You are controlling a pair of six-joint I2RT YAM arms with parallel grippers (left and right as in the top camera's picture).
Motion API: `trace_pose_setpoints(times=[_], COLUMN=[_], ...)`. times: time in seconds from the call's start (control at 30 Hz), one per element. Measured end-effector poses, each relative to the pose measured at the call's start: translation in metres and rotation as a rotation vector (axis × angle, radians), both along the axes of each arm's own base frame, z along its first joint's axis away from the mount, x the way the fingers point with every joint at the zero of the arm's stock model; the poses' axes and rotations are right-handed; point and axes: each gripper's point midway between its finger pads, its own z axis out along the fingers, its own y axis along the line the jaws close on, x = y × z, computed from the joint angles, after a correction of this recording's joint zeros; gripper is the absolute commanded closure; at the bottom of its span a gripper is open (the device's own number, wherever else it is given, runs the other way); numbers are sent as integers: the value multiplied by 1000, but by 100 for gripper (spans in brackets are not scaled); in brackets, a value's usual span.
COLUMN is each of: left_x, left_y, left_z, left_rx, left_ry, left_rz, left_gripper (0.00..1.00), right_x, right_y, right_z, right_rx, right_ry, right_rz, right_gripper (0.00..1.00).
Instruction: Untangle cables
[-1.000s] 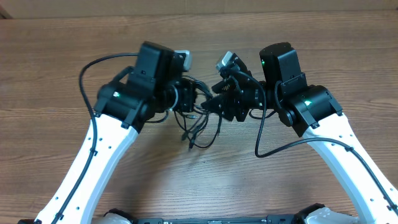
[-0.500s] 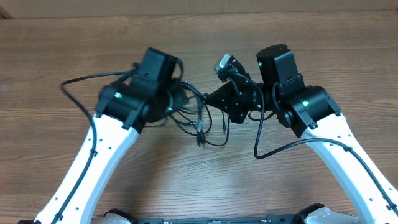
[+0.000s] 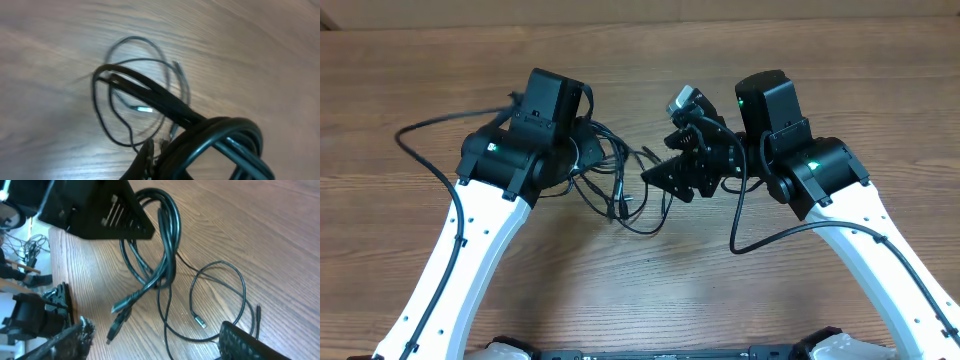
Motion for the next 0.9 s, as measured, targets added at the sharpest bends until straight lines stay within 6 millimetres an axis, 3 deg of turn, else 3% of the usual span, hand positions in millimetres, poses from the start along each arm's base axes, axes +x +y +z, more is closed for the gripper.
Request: trace_pose_setpoints(times=[0.1,0.2,0.3,0.4,0.67,0.8,0.9], left_x=[-1,-5,-9,-14,-12,-11,-8], left_y=[-22,-43,-56,-68,-69,-59,-40], left_z=[6,14,19,22,22,15,7], left_rx=[-30,-74,-100,-118,-100,-73,-40], left_ry=[-44,-90,-119,-137,-144,-95,-43], left_rz=[-204,-381,-475,-548,-529,-404,-237], left_gripper=[96,96,96,96,96,96,96], right_x=[1,2,2,2,4,3,3], right_y=[0,1,1,1,-1,-1,-1], right_z=[1,2,2,2,1,1,1], right_rx=[3,5,6,6,1,1,-1], right_ry=[-7,-11,-13,-16,-15,-12,-9], right_rz=[0,0,-1,0,-11,-8,-9], right_gripper=[22,32,53,94,96,96,96])
